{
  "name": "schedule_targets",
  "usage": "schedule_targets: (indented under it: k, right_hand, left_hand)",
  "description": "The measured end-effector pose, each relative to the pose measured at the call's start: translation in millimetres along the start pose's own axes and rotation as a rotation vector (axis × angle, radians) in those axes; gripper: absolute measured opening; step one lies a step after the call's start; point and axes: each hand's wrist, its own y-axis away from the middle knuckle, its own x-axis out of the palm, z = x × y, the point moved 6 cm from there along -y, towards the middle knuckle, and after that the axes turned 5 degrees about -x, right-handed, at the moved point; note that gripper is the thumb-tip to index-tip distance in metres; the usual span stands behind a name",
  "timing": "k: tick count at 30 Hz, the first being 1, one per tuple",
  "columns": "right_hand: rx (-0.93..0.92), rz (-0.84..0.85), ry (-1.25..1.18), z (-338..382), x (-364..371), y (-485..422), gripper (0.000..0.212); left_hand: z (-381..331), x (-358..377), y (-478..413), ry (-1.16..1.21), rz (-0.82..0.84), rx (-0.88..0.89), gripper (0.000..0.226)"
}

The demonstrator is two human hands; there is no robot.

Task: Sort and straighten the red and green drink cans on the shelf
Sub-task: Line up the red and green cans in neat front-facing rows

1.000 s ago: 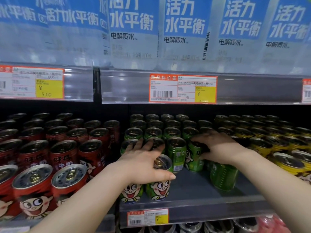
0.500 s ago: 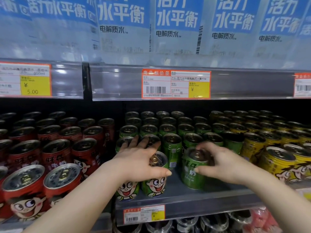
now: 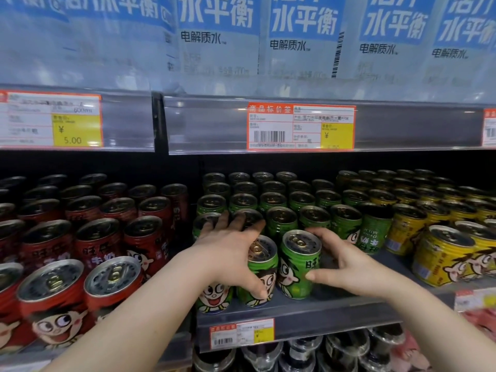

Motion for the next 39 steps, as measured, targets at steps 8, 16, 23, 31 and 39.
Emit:
schedule_targets:
  k: [8, 16, 23, 31, 39]
  right_hand:
    - [0.074, -0.017, -0.213, -7, 14, 5, 0.084]
    - [0.131, -0.222, -0.212, -10, 27, 13, 0.090]
    - [0.077, -0.076, -0.296, -5, 22, 14, 0.073]
    - [0.050, -0.343, 0.343, -12, -102, 17, 0.036]
    - [0.338, 0.002, 1.064, -58, -134, -15, 0.091]
  left_hand:
    - [-3, -5, 6, 0.066, -0.075, 0.059, 0.104]
    - [-1, -12, 14, 0.212, -0.109, 0.114, 0.090]
    - [-5, -14, 14, 0.189, -0.095, 0.145, 0.082]
    - [-17, -21, 7, 0.200, -0.176, 0.075, 0.118]
    - [-67, -1, -9, 0.005, -0.064, 0.071, 0.104]
